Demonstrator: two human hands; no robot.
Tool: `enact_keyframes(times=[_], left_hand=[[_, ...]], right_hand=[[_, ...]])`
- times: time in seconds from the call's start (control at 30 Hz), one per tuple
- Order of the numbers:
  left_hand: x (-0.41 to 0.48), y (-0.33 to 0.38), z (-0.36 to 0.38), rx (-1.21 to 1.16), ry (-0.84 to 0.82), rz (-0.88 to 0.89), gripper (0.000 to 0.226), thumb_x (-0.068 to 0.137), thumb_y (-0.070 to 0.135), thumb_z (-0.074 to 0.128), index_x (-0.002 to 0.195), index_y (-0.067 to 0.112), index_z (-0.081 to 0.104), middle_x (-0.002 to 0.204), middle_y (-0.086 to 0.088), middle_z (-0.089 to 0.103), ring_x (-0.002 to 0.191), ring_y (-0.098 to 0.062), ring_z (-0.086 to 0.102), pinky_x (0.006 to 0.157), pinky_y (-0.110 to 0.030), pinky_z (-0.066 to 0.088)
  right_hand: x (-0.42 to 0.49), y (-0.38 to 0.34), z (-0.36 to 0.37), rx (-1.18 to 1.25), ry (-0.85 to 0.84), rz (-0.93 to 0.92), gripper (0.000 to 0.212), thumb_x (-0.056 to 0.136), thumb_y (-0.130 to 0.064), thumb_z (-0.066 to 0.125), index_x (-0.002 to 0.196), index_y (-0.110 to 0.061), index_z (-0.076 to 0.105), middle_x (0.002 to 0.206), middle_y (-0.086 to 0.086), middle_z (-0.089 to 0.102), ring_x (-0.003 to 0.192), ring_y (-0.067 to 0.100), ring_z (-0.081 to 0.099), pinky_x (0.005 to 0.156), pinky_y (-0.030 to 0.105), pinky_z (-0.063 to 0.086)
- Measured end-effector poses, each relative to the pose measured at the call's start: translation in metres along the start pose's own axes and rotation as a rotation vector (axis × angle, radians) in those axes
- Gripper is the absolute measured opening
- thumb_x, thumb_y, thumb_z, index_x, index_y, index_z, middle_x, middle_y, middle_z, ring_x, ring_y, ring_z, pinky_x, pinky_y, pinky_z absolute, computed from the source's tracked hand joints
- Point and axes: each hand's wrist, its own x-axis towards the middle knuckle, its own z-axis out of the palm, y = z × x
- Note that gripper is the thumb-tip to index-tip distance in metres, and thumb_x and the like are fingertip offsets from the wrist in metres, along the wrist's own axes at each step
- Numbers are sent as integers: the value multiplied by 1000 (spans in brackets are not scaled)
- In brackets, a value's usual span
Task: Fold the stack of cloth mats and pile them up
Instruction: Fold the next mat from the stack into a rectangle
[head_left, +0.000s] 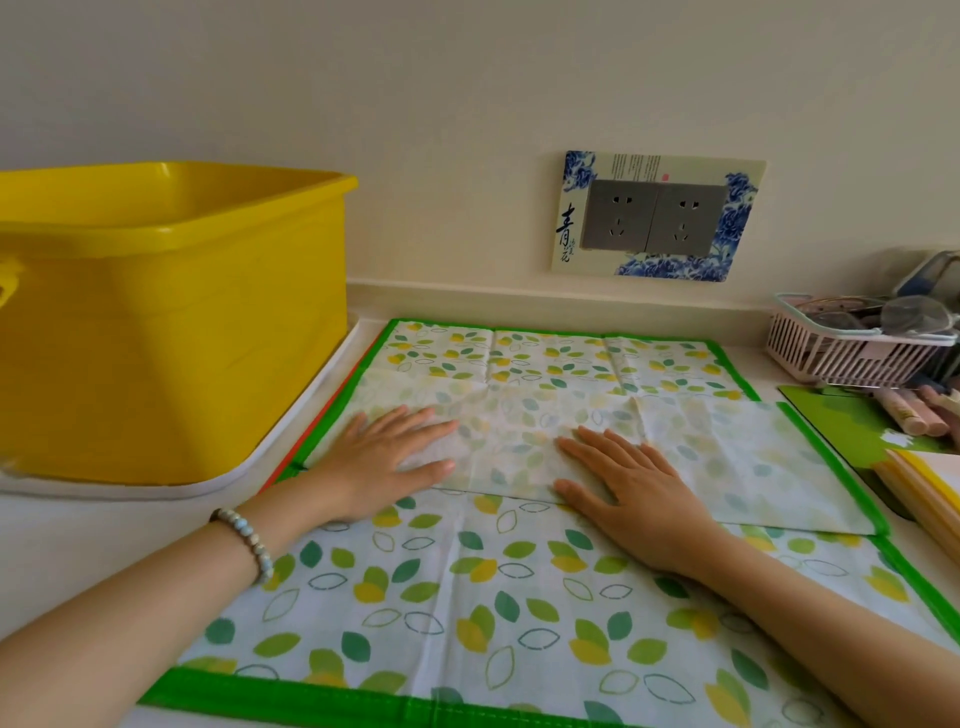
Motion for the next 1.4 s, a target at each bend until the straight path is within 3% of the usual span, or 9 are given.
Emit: enact_keyframes(times=[0.13,0.33,0.57,0.73,0.9,1.03,1.13,1.23,1.4], left_hand=[[-5,-15,-6,-2,4,-46,69,79,75,15,144,53,7,157,18,-4,144,-6,-9,115,-35,-6],[33,9,-36,-128,38,-126,86,67,87,22,135,36,42,142,5,38,131,-17,36,107,-40,33],[98,62,-18,-126,139,161,57,89,59,45,136,26,43,139,6,43,130,-14,36,100,-28,32],[128,71,-21,-97,149,148,49,83,65,52,114,27,54,114,9,50,109,-11,46,87,-28,37],[137,72,-26,-154,20,82,49,76,70,56,104,29,47,108,9,48,94,-12,49,71,-28,38],[135,69,-29,-157,0,144,45,77,64,60,96,23,56,119,5,57,108,-18,55,87,-34,44],[122,66,-39,-234,-62,138,42,75,58,68,101,26,67,109,24,58,105,-3,54,90,-25,41],[107,64,-47,-334,-160,126,34,76,54,70,98,28,72,79,22,70,75,-3,65,69,-15,47],[84,57,-40,-668,-101,129,15,84,39,67,99,35,69,93,23,70,84,10,64,69,-4,44]], right_hand=[[0,-1,-1,1,-11,-4,68,82,-74,15,145,-49,10,155,-22,6,143,2,-1,117,30,-4],[0,-5,-3,28,-19,-2,64,86,-71,21,145,-48,12,156,-21,7,144,3,0,118,31,-3],[-4,-7,-11,191,48,2,62,86,-64,42,141,-39,30,151,-18,26,140,5,18,114,25,7],[-2,0,-18,368,10,67,69,78,-61,60,138,-41,33,133,-19,41,128,7,34,105,23,27],[1,7,-18,549,29,97,66,77,-51,68,135,-35,41,128,-24,46,115,-4,43,93,12,31],[2,10,-19,650,50,103,58,76,-45,72,128,-34,47,120,-25,55,110,-7,51,87,7,36],[3,12,-20,718,75,117,48,75,-40,74,118,-35,53,110,-21,63,102,-8,58,90,13,43],[2,14,-22,844,106,126,37,76,-33,74,110,-32,59,103,-15,70,94,-4,64,88,18,48],[0,16,-27,948,218,136,31,78,-26,73,107,-27,61,109,-9,69,93,-2,65,76,11,49]])
